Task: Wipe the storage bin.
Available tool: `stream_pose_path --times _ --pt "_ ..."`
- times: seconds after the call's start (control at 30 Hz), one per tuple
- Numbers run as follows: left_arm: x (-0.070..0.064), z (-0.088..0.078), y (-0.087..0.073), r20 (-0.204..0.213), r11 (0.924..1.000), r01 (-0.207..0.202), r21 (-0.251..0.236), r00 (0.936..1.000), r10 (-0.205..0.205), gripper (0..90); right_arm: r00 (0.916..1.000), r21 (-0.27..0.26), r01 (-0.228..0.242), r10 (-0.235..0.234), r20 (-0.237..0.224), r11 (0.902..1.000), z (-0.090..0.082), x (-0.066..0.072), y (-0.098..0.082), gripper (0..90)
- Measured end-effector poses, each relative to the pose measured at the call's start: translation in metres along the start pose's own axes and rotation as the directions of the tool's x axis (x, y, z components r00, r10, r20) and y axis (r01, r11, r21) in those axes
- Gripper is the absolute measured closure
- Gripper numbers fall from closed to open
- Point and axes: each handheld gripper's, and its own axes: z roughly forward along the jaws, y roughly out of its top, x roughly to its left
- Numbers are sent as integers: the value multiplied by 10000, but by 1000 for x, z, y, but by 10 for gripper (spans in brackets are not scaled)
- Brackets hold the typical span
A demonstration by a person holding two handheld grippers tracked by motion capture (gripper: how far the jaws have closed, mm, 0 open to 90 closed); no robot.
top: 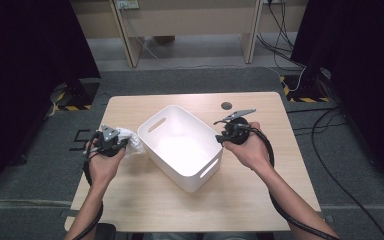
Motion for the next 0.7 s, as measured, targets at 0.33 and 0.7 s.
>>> stream_pose_path --times 0.33,0.7 --pt "2 -4 -3 391 9997 -237 -51 9989 239 752 9921 560 1223 -1204 -360 9909 6 -6 6 824" --pt "2 4 -6 712 9984 -568 34 9959 564 749 9961 -644 801 -823 -326 9947 -21 -15 2 696"
